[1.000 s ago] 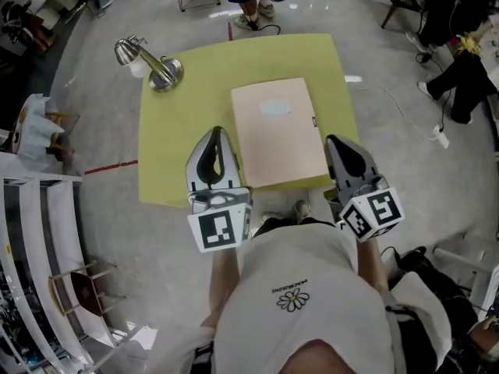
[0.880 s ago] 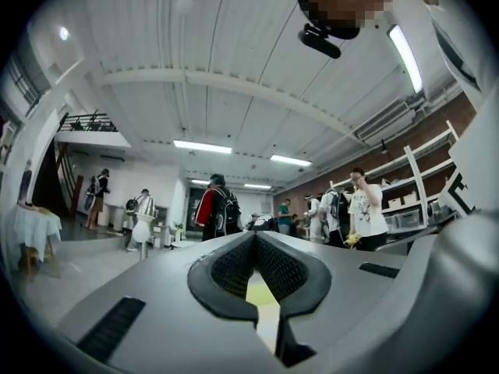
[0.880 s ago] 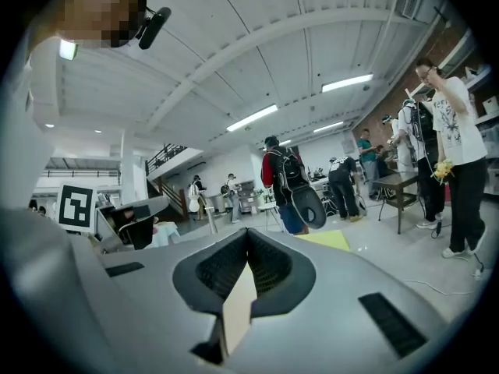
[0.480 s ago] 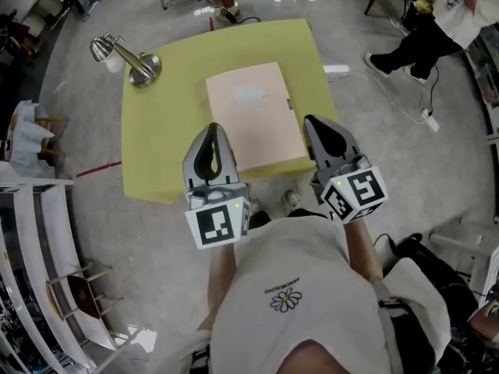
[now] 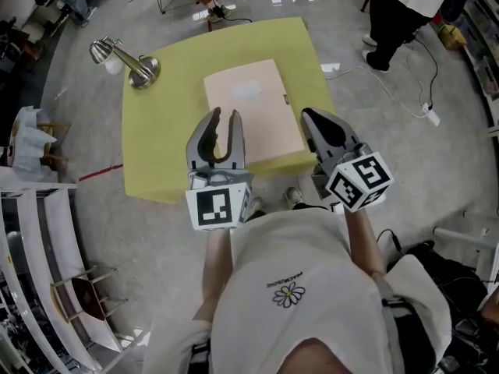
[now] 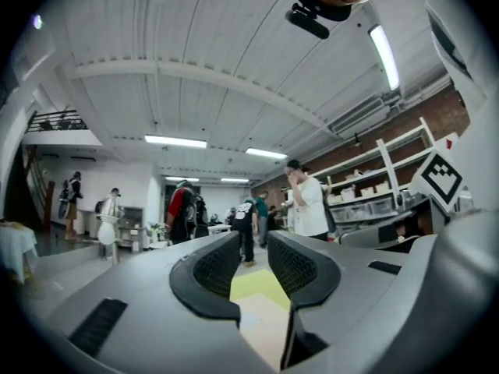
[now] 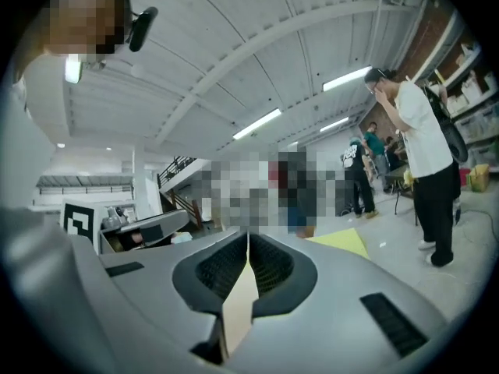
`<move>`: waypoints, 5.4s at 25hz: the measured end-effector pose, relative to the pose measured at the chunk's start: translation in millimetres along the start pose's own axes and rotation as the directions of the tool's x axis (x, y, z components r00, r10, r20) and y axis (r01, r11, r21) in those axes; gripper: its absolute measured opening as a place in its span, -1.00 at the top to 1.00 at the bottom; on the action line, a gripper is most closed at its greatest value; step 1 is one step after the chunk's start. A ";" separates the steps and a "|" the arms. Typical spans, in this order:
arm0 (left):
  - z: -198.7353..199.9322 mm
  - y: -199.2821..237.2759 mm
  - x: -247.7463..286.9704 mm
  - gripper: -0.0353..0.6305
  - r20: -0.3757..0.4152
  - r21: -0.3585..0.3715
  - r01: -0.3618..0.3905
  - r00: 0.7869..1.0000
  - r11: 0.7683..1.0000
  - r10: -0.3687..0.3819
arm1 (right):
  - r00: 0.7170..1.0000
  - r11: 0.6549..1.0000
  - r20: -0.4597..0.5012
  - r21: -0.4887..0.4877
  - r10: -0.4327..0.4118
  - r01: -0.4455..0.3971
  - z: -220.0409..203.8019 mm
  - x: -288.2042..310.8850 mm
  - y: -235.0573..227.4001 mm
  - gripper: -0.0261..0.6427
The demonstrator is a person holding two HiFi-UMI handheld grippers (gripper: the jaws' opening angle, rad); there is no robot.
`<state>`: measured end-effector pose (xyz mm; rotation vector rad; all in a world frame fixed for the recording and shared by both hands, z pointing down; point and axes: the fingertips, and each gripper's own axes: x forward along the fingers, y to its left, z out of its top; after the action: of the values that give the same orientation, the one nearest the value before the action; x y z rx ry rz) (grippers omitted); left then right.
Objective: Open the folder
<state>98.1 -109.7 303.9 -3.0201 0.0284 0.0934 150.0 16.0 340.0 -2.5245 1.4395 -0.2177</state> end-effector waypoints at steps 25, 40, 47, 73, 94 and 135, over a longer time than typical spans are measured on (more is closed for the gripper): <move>-239.9 -107.1 -23.4 0.11 -0.785 0.342 0.725 0.570 0.598 -0.243 | 0.921 0.654 -0.277 0.756 0.274 0.033 -210.4 -24.6 -84.9 0.71; -241.5 -72.5 -35.7 0.21 -0.781 0.412 0.637 0.615 0.652 -0.108 | 0.927 0.329 -0.055 0.941 0.371 -0.076 -231.3 -25.9 -87.8 0.76; -241.4 -84.3 -33.8 0.29 -0.769 0.453 0.642 0.633 0.618 -0.093 | 0.919 0.322 -0.056 0.944 0.390 -0.079 -230.5 -26.2 -85.8 0.77; -248.0 -90.9 -25.2 0.73 -0.692 0.672 0.576 0.712 0.466 0.117 | 0.877 0.409 -0.165 0.912 0.452 -0.040 -232.9 -17.3 -78.9 0.80; -187.4 -59.4 -8.0 0.82 -0.550 0.261 0.211 0.834 0.942 -0.034 | 0.896 0.455 -0.123 0.885 0.428 -0.095 -208.2 -22.5 -75.6 0.70; -191.3 127.7 -114.8 0.85 -0.521 -0.033 -0.520 0.738 0.854 0.429 | 0.820 0.768 -0.512 0.623 0.256 0.149 -232.8 16.0 -97.1 0.32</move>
<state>-7.7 -257.7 485.4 -3.0254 0.8928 -0.6813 182.8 21.5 590.6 -1.8851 1.2868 -1.3248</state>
